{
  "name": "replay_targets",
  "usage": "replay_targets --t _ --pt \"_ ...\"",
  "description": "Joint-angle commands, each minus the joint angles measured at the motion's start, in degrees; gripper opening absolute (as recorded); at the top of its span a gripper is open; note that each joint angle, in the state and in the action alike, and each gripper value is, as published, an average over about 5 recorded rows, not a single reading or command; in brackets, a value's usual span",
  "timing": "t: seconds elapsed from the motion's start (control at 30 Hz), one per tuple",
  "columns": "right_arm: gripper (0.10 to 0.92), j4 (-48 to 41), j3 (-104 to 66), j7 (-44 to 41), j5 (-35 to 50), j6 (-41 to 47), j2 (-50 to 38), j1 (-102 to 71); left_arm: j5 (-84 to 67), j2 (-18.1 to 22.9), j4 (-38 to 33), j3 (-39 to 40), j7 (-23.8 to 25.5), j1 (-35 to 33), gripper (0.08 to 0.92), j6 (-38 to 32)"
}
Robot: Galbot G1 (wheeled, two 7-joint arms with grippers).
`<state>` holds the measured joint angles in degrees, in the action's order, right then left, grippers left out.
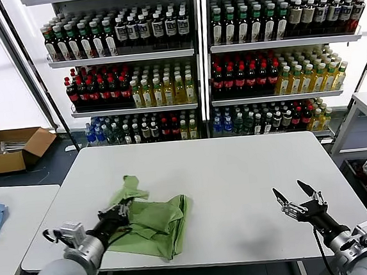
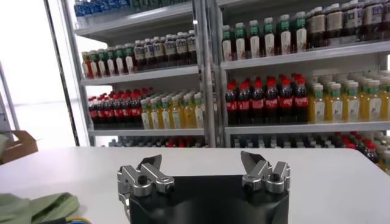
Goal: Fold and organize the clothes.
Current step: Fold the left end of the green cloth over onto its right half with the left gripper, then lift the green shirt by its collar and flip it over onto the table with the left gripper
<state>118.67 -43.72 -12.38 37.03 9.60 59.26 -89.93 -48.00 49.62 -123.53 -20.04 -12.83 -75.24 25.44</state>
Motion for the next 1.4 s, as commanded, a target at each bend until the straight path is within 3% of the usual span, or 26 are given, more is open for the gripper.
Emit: replay_targets --t 0.03,0.3,0.43,0.6,0.8,0.9,1.07,1.4 --pt "0.823 1.06 -0.05 0.31 -0.79 0.54 0.73 -0.80 3.36 10.92 4.80 17.51 -3.39 7.58 0.136 7.25" --pt "0.823 1.63 0.00 0.50 -1.65 0.60 1.99 -1.23 1.80 12.93 2.96 19.77 -5.08 7.88 0.360 7.55" --pt "0.823 1.59 0.05 0.57 -1.81 0.63 2.25 -1.20 -3.38 10.55 -3.13 15.09 -5.67 5.93 0.473 7.46" --pt "0.823 1.41 -0.42 0.39 -1.73 0.55 2.50 -1.60 -6.31 4.38 -7.85 0.08 -4.61 2.07 0.620 7.24" --pt "0.823 1.37 -0.64 0.15 -1.67 0.35 2.78 -2.13 -14.80 -1.12 -3.41 -20.02 -3.37 -1.42 0.783 7.58" --pt "0.823 1.28 -0.35 0.15 -1.65 0.33 2.81 -2.09 -12.00 -2.10 2.09 -21.55 -2.32 -2.10 0.817 7.59" --pt "0.823 1.12 -0.29 0.16 -1.54 0.26 2.68 -2.29 -5.02 -0.65 9.44 -16.21 -2.15 -1.44 0.823 7.57" --pt "0.823 2.46 -3.22 -0.19 -0.50 0.33 2.13 -4.48 2.83 4.09 13.46 -8.54 -1.73 0.81 0.823 6.91"
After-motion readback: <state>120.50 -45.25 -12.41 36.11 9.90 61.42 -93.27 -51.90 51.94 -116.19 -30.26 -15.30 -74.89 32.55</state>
